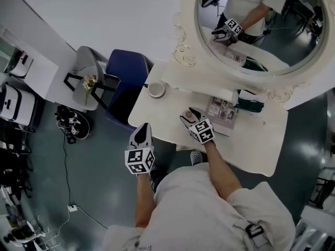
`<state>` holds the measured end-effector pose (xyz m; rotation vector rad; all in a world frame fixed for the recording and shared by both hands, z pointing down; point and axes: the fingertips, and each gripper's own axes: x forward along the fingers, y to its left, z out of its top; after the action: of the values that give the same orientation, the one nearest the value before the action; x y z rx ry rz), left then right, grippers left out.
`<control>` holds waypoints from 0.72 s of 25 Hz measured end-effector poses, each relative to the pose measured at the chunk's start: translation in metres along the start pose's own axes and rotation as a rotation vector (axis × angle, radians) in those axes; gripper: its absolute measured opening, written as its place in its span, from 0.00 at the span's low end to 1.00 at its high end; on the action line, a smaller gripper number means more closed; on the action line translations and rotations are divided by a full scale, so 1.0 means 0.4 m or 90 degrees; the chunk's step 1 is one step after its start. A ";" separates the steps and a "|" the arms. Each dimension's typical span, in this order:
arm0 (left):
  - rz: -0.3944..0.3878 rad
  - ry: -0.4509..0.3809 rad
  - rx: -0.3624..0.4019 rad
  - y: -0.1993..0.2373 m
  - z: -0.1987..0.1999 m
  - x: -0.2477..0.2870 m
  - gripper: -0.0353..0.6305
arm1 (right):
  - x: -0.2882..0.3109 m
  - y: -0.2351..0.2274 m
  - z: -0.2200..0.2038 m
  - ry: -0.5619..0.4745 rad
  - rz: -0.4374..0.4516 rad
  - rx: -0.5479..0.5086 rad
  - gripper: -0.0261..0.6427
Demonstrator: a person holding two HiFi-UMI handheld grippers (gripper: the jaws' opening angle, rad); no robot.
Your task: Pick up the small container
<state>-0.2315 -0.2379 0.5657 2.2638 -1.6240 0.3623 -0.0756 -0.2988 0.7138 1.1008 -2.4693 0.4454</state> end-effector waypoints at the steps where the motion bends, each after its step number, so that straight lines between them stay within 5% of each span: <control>1: 0.002 0.000 -0.002 0.004 -0.001 -0.003 0.10 | 0.001 0.003 -0.009 0.004 0.000 -0.005 0.40; 6: 0.014 0.002 -0.010 0.017 -0.017 -0.020 0.10 | 0.001 -0.003 -0.014 -0.006 -0.035 -0.040 0.28; 18: 0.024 0.001 -0.016 0.017 -0.029 -0.034 0.10 | 0.000 -0.006 -0.018 -0.006 -0.049 -0.034 0.25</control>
<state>-0.2422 -0.2234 0.5717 2.2172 -1.6627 0.3508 -0.0720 -0.2972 0.7203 1.1742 -2.4236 0.3506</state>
